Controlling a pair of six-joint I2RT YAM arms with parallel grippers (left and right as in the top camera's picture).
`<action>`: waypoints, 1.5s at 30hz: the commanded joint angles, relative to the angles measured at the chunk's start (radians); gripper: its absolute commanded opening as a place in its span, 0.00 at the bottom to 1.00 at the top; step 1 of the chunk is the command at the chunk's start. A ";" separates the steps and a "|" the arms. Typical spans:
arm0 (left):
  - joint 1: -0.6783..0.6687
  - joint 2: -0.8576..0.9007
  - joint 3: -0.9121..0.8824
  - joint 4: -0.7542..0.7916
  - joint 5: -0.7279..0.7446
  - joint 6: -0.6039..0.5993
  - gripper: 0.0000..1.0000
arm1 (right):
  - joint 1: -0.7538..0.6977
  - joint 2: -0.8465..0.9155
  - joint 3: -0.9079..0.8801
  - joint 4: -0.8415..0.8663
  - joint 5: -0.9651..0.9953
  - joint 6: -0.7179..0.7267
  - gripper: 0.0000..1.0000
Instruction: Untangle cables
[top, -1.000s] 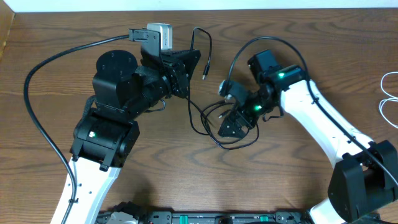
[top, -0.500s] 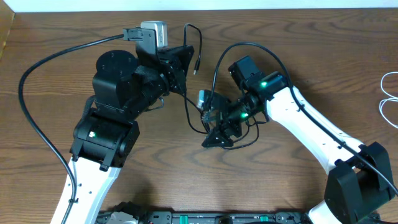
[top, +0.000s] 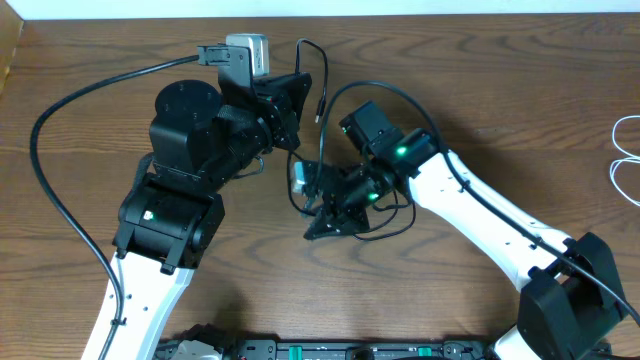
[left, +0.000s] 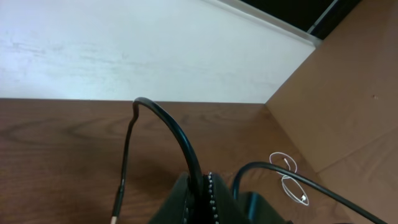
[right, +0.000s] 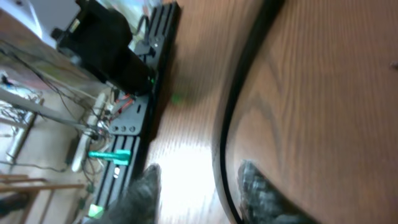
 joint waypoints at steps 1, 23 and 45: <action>0.000 0.001 0.028 -0.010 -0.014 -0.008 0.07 | 0.016 0.007 -0.002 -0.002 0.063 0.044 0.13; 0.000 0.006 0.004 -0.426 -0.354 -0.008 0.33 | 0.003 0.006 0.001 0.043 0.681 0.474 0.01; 0.000 0.148 0.004 -0.655 -0.345 -0.009 0.36 | -0.238 -0.326 0.481 0.113 0.713 0.742 0.01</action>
